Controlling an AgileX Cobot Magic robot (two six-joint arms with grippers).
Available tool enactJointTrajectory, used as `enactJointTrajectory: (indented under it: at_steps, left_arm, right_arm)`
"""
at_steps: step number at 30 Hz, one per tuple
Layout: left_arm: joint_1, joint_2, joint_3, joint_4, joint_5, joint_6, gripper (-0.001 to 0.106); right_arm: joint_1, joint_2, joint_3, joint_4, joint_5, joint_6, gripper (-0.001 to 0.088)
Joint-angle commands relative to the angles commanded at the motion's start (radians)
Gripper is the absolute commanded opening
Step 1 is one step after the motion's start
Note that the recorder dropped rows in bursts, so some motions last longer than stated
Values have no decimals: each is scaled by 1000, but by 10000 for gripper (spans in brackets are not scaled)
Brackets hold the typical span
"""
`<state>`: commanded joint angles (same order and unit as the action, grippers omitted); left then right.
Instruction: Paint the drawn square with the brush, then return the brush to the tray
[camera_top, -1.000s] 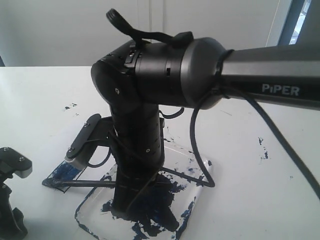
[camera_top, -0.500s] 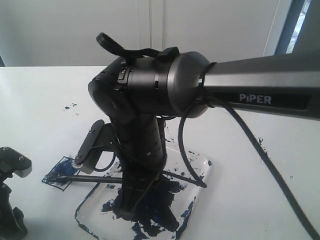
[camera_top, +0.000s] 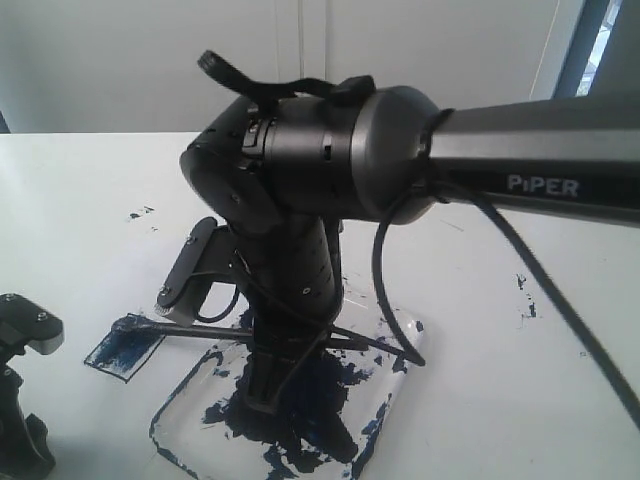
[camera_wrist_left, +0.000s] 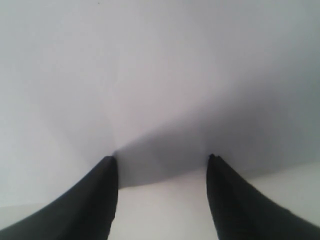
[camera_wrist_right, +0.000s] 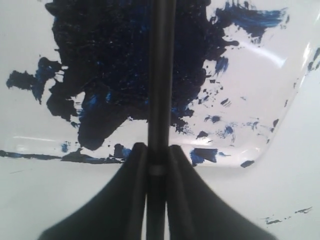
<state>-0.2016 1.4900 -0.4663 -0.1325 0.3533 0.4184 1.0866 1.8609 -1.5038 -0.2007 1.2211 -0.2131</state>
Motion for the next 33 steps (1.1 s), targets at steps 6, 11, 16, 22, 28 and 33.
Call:
enactJointTrajectory:
  at_steps: [6,11,16,22,28,33]
  left_arm:
    - [0,-6,-15,-40,15,0,586]
    - [0,-37,-49,-53,66,0,586]
    - [0,-75,-51,-96,54,0,586]
    - [0,-109,-71,-152,66,0,586]
    - [0,-109,-71,-158,44,-5,586]
    - [0,-106,-71,-177,-2,-5,586]
  right_arm:
    - [0,-49,4,24,0,0,0]
    - [0,-110,46,41,0,7,0]
    - [0,-143,103,51,0,7,0]
    - [0,-130,156,51,0,7,0]
    - [0,-115,167,24,0,12,0]
    - [0,-90,167,14,0,12,0]
